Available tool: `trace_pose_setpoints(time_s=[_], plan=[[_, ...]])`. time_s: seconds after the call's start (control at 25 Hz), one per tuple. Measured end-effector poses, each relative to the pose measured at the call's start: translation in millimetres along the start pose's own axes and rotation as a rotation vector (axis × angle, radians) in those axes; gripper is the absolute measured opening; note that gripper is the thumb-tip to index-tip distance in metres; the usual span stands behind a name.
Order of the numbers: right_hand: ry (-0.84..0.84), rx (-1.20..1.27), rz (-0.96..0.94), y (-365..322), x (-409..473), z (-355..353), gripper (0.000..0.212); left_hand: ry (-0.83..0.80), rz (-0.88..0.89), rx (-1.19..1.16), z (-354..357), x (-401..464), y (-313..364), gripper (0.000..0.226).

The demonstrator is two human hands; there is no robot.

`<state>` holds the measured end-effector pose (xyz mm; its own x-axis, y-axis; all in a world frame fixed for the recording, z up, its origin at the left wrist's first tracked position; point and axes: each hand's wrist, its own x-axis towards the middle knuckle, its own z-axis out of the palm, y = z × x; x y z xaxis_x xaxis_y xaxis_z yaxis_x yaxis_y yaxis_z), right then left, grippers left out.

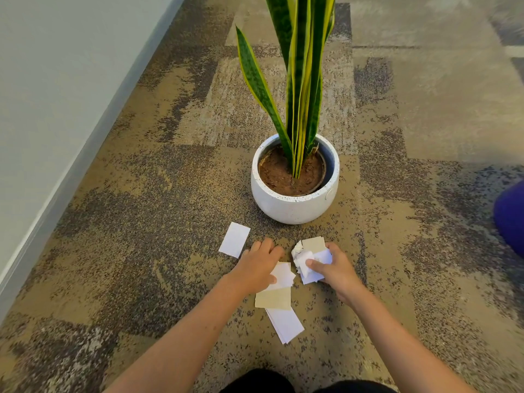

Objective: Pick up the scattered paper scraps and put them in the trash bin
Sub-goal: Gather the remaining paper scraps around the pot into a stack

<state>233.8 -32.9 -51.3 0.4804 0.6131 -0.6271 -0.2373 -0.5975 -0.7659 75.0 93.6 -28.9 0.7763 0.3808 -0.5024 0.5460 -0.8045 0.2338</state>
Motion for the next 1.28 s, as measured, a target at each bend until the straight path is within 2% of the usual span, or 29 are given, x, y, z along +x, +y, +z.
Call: trace_pose_setpoints(time_s=[0.12,0.28,0.36,0.44,0.52,0.64,0.76,0.96,1.04,1.12,1.2,1.28], plan=[[0.005,0.012,0.011,1.9,0.4,0.1,0.059,-0.043,-0.031,-0.006,-3.9,2.6,2.2,0.051],[0.009,0.061,0.019,3.0,-1.9,1.0,0.047,-0.059,-0.056,0.049,-9.9,2.9,2.0,0.05],[0.019,0.08,0.043,2.9,-2.7,0.7,0.053,-0.059,-0.035,-0.003,-9.6,0.7,2.1,0.05],[0.028,0.11,0.08,2.5,-2.6,0.6,0.063,-0.048,-0.071,-0.181,-11.2,-4.4,0.2,0.05],[0.031,0.118,0.096,1.5,-2.5,0.7,0.065,-0.017,-0.162,-0.444,-18.3,-8.9,-6.0,0.048],[0.027,0.126,0.098,-4.3,-5.8,1.8,0.05,0.044,-0.194,-0.808,-28.5,-12.8,-8.7,0.036],[-0.042,0.138,0.119,-9.9,-12.0,0.1,0.036,0.129,-0.228,-0.964,-26.3,-11.2,10.7,0.033],[-0.161,0.525,0.176,-11.6,-24.0,-9.9,0.033,0.171,-0.317,-1.333,-8.1,-7.2,47.2,0.024],[-0.197,0.681,0.194,-11.5,-26.4,-15.6,0.031,0.214,-0.351,-1.362,-3.5,-4.8,54.9,0.024],[-0.261,0.766,0.173,-13.7,-28.4,-17.7,0.04,0.243,-0.366,-1.352,-4.3,-3.3,60.6,0.027],[-0.278,0.697,0.108,-13.4,-29.3,-15.3,0.042,0.258,-0.36,-1.259,-6.1,-1.2,63.7,0.033],[-0.225,0.542,0.028,-8.8,-30.3,-10.3,0.046,0.256,-0.331,-1.127,-7.8,-1.2,65.7,0.035]])
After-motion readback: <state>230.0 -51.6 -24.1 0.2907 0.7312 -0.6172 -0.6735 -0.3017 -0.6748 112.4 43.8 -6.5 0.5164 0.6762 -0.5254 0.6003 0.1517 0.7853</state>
